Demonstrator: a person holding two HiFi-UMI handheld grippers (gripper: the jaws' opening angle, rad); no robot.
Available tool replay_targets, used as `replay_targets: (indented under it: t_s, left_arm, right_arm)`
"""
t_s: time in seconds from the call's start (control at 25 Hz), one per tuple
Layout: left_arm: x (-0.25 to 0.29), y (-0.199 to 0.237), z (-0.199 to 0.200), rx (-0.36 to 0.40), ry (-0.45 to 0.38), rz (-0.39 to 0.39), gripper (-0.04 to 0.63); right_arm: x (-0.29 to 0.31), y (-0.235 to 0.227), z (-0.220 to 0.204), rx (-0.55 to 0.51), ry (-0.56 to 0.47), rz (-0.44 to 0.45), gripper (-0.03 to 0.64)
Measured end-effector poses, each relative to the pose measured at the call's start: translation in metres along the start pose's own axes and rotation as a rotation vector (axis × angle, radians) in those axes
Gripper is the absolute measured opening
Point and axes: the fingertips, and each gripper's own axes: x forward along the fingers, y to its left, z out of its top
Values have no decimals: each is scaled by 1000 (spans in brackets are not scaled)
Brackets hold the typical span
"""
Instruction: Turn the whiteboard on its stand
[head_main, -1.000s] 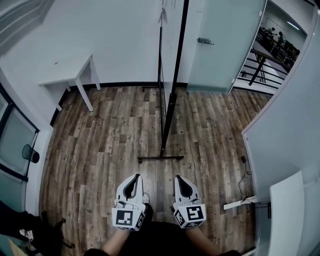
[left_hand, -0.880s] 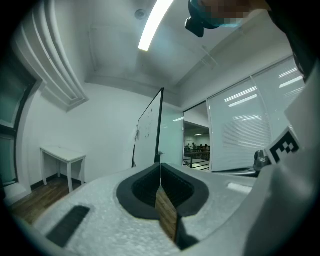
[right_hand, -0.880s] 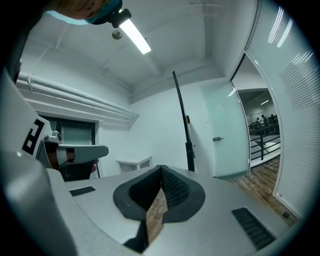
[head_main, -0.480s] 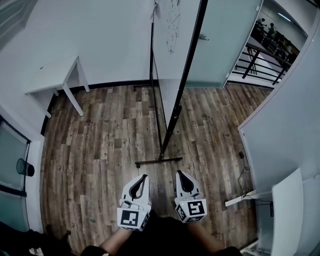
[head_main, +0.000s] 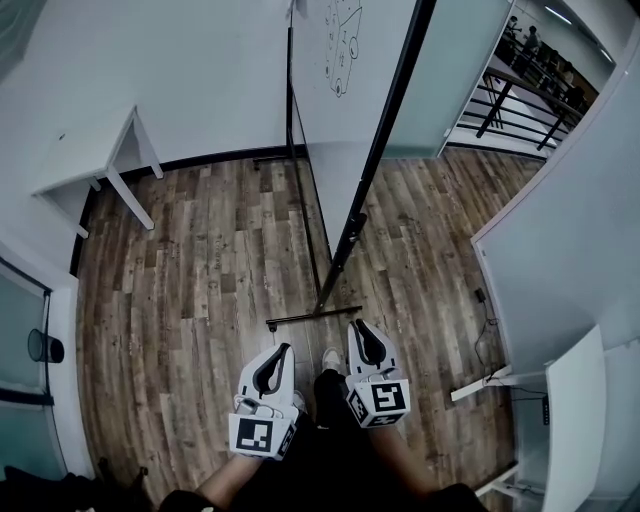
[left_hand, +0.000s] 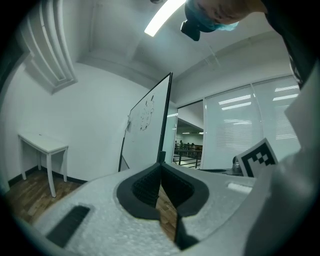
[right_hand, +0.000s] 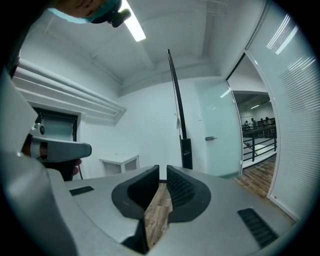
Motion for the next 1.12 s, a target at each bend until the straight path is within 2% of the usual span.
replay_targets:
  t_s: [0.24, 0.4, 0.76, 1.12]
  left_arm:
    - [32, 20, 5, 5, -6, 33, 18]
    - [57, 29, 5, 6, 5, 55, 18]
    - [109, 56, 6, -18, -9, 120, 18]
    - [147, 81, -2, -28, 12, 162, 18]
  right_arm:
    - [49, -27, -3, -8, 24, -12, 22]
    - [83, -50, -13, -11, 67, -15, 93]
    - [156, -86, -45, -21, 164, -23, 186]
    - [220, -107, -63, -31, 209, -14, 196]
